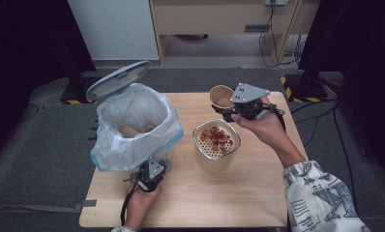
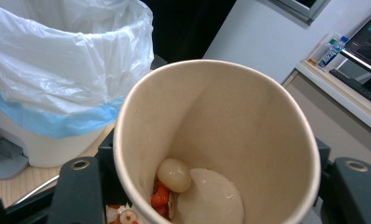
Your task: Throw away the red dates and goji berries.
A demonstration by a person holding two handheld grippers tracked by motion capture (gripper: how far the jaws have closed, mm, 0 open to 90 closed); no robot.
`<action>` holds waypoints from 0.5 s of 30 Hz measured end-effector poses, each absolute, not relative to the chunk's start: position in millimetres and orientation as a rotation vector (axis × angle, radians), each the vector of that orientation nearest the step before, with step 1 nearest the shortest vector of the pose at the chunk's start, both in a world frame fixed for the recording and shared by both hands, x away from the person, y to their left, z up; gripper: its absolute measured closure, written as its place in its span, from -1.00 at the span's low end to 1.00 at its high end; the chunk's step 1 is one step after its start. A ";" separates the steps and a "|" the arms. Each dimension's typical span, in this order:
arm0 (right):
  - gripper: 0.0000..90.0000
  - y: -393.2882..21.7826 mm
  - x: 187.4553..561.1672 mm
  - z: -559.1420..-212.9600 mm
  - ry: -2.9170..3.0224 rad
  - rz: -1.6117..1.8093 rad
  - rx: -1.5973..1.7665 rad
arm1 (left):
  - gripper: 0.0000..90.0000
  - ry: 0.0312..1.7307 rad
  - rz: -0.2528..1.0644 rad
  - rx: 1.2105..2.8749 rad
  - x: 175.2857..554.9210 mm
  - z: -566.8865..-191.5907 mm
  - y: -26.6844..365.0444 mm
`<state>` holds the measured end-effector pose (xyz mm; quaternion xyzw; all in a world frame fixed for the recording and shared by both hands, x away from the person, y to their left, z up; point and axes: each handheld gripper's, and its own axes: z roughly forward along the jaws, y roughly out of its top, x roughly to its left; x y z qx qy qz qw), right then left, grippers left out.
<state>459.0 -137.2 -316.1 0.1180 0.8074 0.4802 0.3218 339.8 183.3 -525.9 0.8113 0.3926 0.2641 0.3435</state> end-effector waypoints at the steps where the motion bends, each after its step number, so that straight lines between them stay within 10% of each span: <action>1: -0.25 -137.1 459.2 -316.0 2.121 1.270 0.315 | 0.98 1.020 0.686 2.109 339.7 -525.9 183.3; 15: -0.25 -139.0 461.7 -314.1 2.118 1.384 0.392 | 0.98 1.020 0.685 2.108 339.8 -525.9 183.4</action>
